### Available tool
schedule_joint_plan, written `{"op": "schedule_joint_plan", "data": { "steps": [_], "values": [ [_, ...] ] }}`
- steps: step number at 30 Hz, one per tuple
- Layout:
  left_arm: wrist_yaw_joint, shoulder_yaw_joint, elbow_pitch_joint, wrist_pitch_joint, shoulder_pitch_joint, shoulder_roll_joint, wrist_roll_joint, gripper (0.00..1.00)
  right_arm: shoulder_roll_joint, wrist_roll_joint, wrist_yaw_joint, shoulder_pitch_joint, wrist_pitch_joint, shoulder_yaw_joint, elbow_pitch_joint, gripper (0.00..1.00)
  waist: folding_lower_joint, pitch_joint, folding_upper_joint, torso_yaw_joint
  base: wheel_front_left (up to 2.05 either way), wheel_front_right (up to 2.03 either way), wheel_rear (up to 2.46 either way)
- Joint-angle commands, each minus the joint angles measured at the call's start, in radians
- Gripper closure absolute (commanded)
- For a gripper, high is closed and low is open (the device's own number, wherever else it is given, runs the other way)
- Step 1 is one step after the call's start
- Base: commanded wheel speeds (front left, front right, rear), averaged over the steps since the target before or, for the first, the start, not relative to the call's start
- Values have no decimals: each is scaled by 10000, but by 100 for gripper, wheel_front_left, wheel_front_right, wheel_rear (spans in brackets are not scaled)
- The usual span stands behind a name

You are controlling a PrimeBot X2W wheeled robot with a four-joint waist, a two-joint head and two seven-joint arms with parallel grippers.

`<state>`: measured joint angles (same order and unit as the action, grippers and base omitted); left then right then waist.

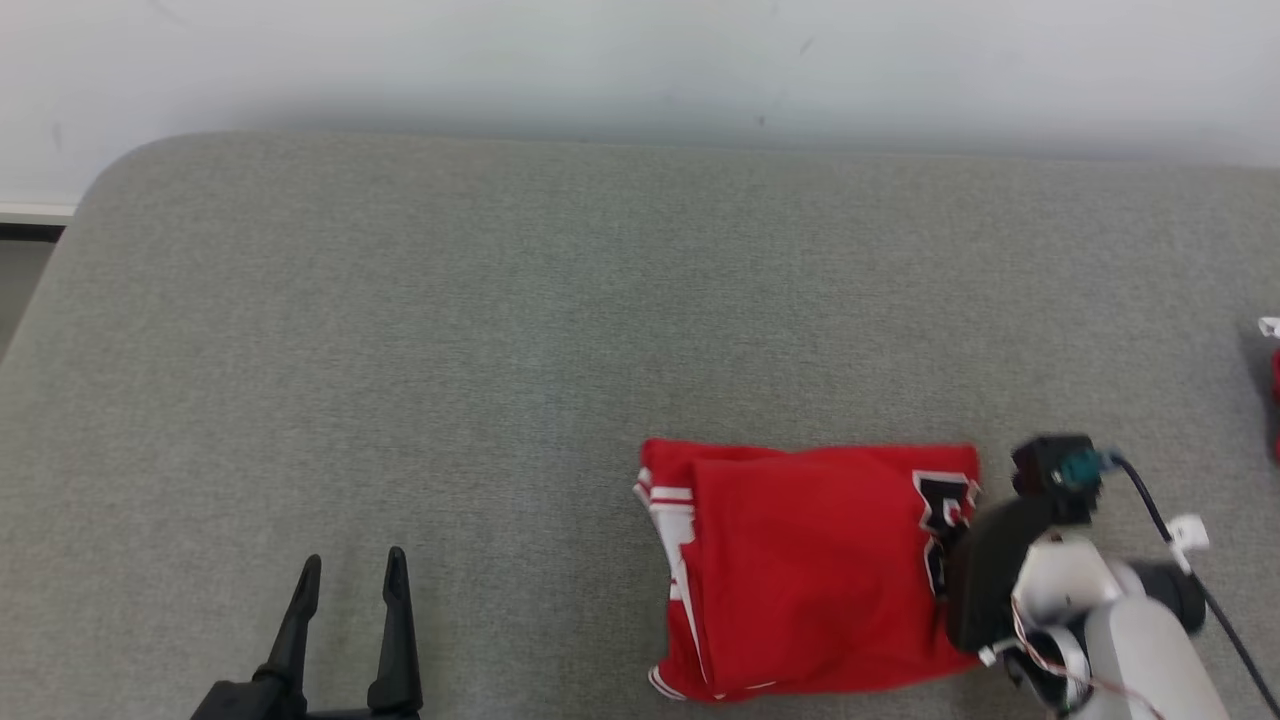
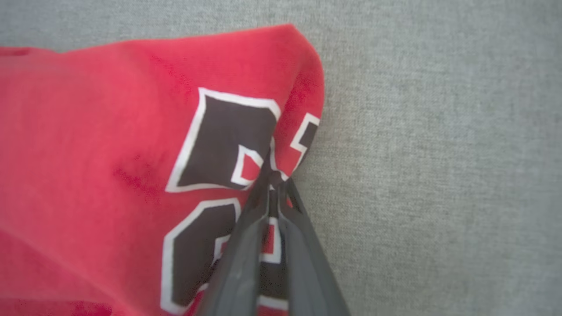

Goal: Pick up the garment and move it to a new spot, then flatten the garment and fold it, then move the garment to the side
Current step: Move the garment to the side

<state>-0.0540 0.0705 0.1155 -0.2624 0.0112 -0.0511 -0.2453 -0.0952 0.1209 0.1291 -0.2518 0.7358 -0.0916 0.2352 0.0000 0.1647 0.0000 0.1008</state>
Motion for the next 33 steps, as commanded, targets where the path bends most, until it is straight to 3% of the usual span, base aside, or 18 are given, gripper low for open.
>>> {"op": "schedule_joint_plan", "data": {
  "steps": [1, 11, 16, 23, 33],
  "values": [
    [2, -36, -68, -29, -124, 13, -29, 0, -107, -28, 21, -323, -23, 181, 66, 100, 0, 69, 0, -174, 0, 0, 0],
    [-46, -20, -482, -29, -519, 11, 77, 0, -2083, 137, 11, -3092, 646, 1645, -179, 100, 0, 719, 0, -1622, 0, 0, 0],
    [-108, 149, -597, -27, -862, 10, 176, 0, -2910, 93, 11, -4000, 797, 1230, -114, 100, 0, 1154, 0, -2302, 0, 0, 0],
    [-296, 114, -790, -29, -1414, 2, 609, 0, -3498, -147, 11, -5038, 620, 849, 248, 100, 0, 1984, 0, -2934, 0, 0, 0],
    [-587, 184, -944, -27, -1995, -1, 1138, 0, -4473, -537, 11, -5583, 420, -319, 301, 100, 0, 2920, 0, -3092, 0, 0, 0]
  ]
}}
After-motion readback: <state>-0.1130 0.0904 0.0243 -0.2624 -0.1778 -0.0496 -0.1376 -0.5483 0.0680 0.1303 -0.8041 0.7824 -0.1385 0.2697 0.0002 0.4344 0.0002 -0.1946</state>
